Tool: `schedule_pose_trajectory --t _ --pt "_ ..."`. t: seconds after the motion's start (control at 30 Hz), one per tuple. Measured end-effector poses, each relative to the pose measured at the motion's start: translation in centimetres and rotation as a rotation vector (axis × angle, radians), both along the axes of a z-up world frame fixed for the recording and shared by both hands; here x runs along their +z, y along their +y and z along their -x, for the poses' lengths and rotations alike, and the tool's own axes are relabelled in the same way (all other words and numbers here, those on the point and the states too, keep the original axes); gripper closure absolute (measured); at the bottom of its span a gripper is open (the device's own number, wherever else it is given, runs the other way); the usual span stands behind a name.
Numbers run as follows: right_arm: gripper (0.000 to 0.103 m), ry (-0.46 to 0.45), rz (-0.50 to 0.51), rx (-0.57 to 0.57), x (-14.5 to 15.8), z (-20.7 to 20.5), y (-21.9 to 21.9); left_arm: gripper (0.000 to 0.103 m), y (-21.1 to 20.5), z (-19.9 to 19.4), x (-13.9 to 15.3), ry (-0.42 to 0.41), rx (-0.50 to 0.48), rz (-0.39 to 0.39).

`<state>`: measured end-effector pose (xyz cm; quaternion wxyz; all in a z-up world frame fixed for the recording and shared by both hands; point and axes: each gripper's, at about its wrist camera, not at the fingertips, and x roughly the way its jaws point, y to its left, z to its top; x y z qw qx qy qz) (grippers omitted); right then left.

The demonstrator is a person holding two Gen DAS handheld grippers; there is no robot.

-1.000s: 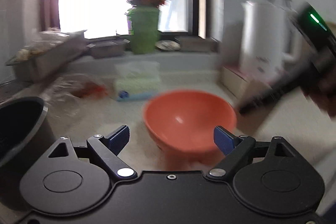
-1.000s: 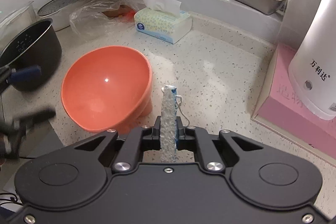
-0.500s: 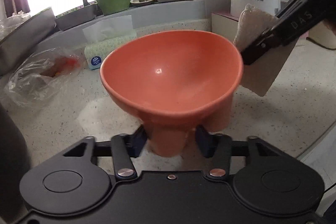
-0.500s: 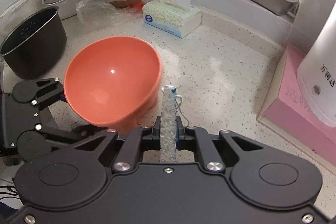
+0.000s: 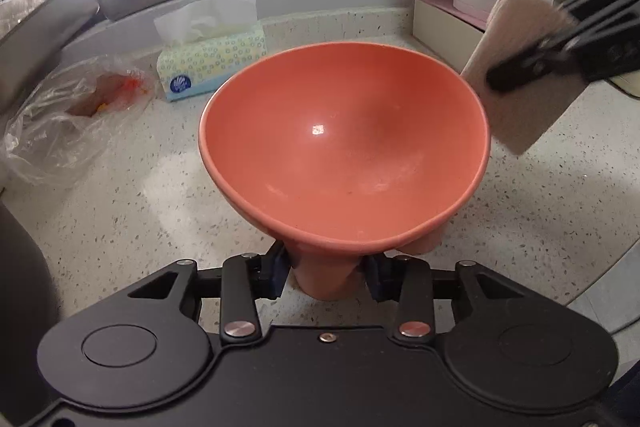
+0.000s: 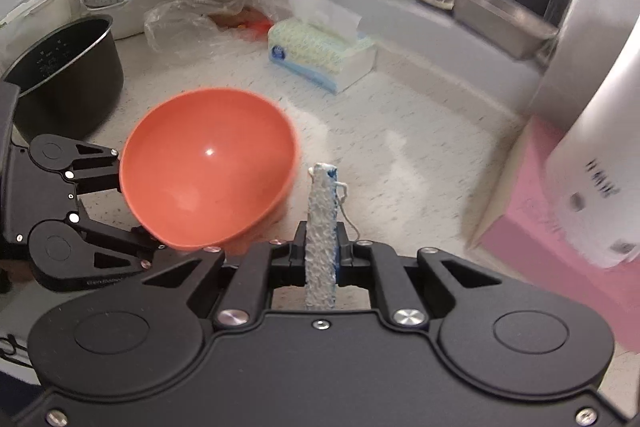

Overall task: Clean bowl
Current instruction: 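Lower the sponge into the bowl with the right gripper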

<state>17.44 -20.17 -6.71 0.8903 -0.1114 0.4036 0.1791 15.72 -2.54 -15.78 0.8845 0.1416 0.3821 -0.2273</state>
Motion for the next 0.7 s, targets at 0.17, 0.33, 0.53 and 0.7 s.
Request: schedule_pose_trajectory --t 0.17,0.33,0.53,0.7 --pt "0.091 -0.036 0.007 0.082 2.2 -0.7 1.6 0.066 -0.5 -0.4 0.2 0.024 0.007 -0.021" --pt "0.091 -0.083 0.087 0.136 2.8 -2.6 4.6 0.065 -0.3 -0.7 0.4 0.046 0.000 -0.039" --pt "0.090 -0.104 0.117 0.217 3.2 -2.0 5.8 0.065 -0.4 -0.8 0.5 0.053 -0.014 -0.062" --pt "0.090 -0.145 0.173 0.265 3.0 -1.8 7.4 0.065 -0.2 -0.9 0.6 0.053 -0.020 -0.061"
